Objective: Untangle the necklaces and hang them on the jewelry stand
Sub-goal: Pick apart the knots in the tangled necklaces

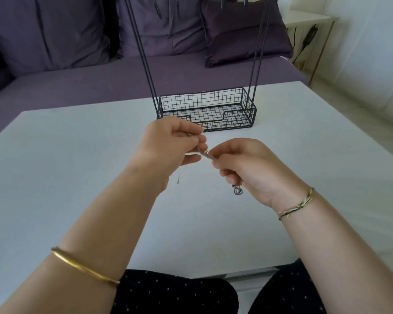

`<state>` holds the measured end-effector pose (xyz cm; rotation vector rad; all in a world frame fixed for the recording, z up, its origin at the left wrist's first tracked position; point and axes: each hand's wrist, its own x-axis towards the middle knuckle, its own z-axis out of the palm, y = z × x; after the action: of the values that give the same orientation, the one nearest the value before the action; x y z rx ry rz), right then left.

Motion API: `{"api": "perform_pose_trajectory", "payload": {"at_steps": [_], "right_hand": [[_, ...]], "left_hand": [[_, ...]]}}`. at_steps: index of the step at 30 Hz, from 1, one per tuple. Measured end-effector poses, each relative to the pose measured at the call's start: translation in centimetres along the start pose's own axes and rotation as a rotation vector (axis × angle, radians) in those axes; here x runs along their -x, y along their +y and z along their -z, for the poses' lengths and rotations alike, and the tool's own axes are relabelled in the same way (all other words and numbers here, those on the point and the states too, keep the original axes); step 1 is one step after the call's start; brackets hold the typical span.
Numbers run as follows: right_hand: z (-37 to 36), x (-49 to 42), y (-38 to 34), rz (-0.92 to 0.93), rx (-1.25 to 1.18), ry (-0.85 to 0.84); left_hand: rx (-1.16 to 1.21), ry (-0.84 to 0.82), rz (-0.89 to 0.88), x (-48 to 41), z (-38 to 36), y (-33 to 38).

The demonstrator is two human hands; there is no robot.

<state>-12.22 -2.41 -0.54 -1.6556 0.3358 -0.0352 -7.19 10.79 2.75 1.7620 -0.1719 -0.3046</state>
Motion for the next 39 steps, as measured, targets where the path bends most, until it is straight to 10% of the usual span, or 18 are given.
{"api": "perform_pose_trajectory", "payload": {"at_steps": [20, 39], "right_hand": [[-0.2, 0.1, -0.2, 0.077, 0.084, 0.077], [-0.3, 0.1, -0.5, -0.043, -0.309, -0.078]], "left_hand": [[-0.437, -0.089, -0.118, -0.1, 0.9, -0.6], [-0.239, -0.109, -0.022, -0.4, 0.8, -0.2]]}}
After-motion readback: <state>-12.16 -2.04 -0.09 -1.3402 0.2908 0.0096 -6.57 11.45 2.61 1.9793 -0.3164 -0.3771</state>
